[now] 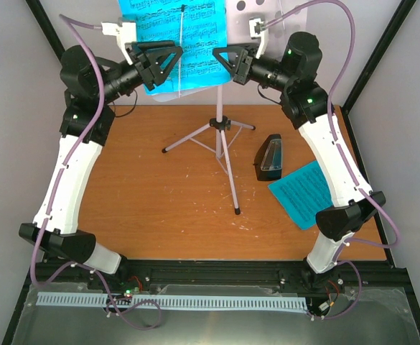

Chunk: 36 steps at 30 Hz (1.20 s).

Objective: Pack up the instrument practice props

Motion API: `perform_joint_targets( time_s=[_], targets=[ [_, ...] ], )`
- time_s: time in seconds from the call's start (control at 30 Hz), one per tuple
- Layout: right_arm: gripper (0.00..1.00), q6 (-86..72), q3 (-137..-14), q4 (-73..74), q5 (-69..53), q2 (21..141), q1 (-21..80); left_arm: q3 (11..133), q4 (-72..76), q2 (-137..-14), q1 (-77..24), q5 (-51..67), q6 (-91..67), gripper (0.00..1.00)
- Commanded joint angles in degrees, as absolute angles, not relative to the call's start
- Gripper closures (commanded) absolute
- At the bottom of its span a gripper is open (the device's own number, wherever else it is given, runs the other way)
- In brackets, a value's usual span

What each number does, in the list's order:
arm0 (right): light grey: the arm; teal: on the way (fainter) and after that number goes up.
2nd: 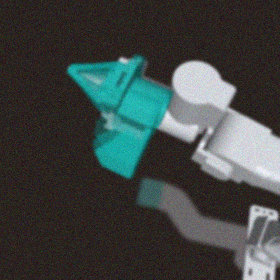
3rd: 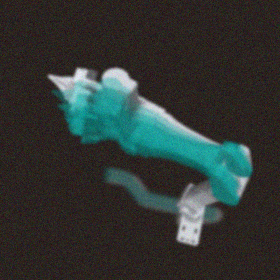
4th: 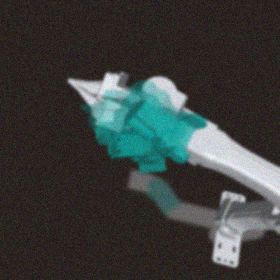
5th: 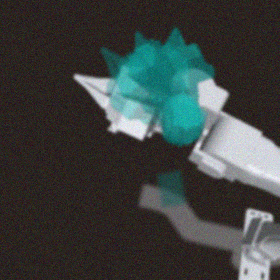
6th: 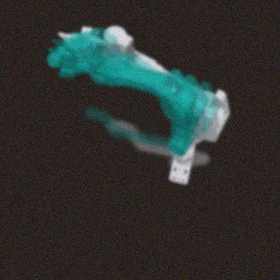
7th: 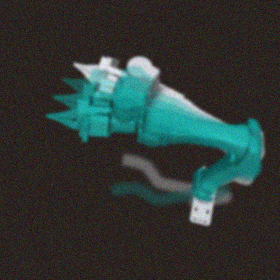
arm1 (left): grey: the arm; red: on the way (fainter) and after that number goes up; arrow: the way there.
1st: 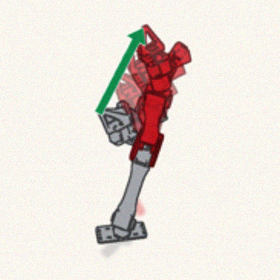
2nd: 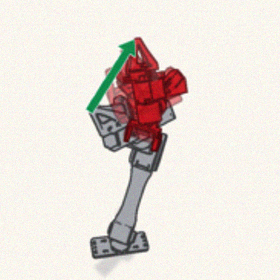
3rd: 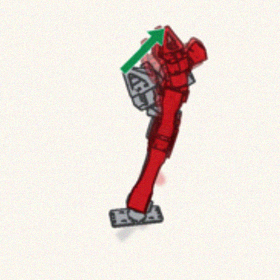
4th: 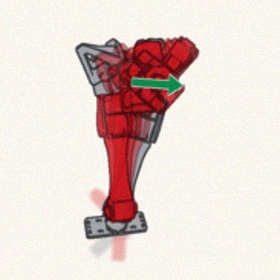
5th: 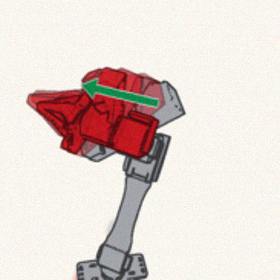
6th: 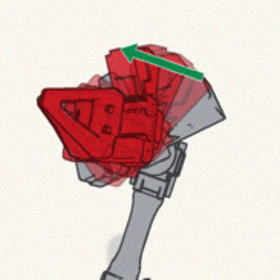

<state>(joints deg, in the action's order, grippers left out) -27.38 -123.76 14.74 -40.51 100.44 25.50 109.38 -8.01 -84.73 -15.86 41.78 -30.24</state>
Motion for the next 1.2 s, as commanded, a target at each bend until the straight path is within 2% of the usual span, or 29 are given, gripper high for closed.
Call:
perform_joint_targets(
  time_s=[0.0,0.6,1.17],
  targets=[
    [0.97,-26.5,-123.24,14.0,-39.7,98.24,26.08,112.51,-8.79,-85.65,-17.57,40.96,-29.73,0.52],
    [0.97,-26.29,-122.74,13.12,-39.11,97.99,26.1,114.22,-13.01,-87.54,-19.42,37.34,-28.02,0.55],
    [0.97,-25.81,-122.26,12.95,-39.03,97.43,26.08,115.01,-13.68,-88.75,-19.37,36.07,-27.71,0.87]
  ],
)
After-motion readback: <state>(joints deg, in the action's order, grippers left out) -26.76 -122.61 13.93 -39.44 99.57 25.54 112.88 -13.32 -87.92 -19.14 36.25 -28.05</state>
